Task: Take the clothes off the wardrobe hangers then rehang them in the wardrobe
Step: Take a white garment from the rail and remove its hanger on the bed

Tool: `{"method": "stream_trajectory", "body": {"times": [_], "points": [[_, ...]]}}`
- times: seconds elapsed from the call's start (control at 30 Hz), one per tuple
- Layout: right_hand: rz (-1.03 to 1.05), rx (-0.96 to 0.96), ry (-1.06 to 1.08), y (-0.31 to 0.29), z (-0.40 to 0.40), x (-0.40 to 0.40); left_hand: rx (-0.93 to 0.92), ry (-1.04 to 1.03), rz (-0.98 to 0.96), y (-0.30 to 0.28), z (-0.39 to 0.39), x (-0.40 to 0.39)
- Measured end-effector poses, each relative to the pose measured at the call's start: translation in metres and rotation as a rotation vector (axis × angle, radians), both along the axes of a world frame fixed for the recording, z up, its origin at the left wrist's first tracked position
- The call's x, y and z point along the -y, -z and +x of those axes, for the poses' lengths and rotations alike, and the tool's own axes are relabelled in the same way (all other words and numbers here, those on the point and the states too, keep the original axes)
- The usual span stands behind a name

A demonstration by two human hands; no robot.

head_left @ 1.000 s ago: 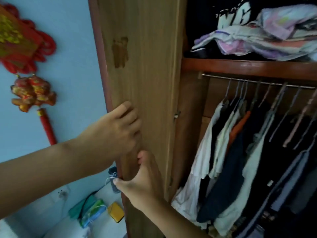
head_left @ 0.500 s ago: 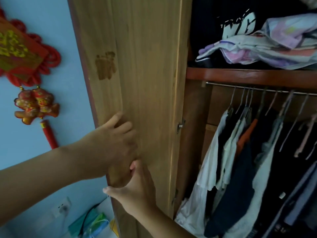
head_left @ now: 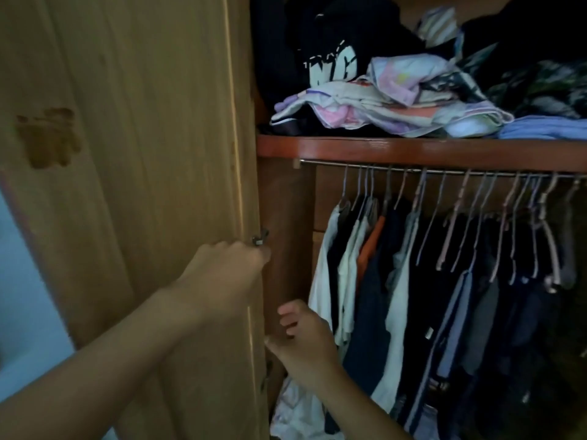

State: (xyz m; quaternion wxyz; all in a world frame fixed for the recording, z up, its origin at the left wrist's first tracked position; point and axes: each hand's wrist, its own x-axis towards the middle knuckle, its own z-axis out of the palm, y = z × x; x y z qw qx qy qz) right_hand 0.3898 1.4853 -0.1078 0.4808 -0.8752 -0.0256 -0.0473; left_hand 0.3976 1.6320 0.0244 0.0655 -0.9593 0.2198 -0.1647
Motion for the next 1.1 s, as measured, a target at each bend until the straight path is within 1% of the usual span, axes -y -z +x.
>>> {"method": "stream_trajectory", "body": {"times": [0.07,0.13,0.27,0.33,0.43,0.53,0.6,0.73,0.83,0.9,1.0,1.1], "points": [[-0.011,0.008,0.038,0.001,-0.001,0.019,-0.054,0.042,-0.173,0.014,0.01,0.016],[-0.004,0.014,0.073,0.003,-0.002,0.04,-0.124,0.031,-0.305,0.034,0.032,0.032],[0.02,0.017,0.13,-0.003,0.004,0.08,-0.22,-0.028,-0.621,0.063,0.081,0.054],[-0.002,0.053,0.163,-0.008,0.01,0.097,-0.266,-0.057,-0.73,0.073,0.098,0.069],[-0.042,0.072,0.178,-0.016,0.022,0.118,-0.346,-0.088,-0.766,0.083,0.113,0.088],[-0.073,0.088,0.195,-0.025,0.04,0.131,-0.348,-0.086,-0.761,0.092,0.124,0.102],[-0.092,0.11,0.218,-0.031,0.057,0.135,-0.352,-0.073,-0.773,0.095,0.135,0.107],[-0.124,0.161,0.264,-0.036,0.094,0.129,-0.43,-0.066,-0.792,0.094,0.167,0.109],[-0.186,0.207,0.264,-0.033,0.122,0.116,-0.511,-0.068,-0.877,0.093,0.192,0.111],[-0.18,0.201,0.267,-0.034,0.145,0.108,-0.531,-0.067,-0.937,0.096,0.206,0.116],[-0.177,0.18,0.314,-0.043,0.183,0.102,-0.54,-0.034,-1.059,0.106,0.226,0.124],[-0.147,0.174,0.338,-0.052,0.215,0.099,-0.518,0.017,-1.124,0.122,0.243,0.128]]}}
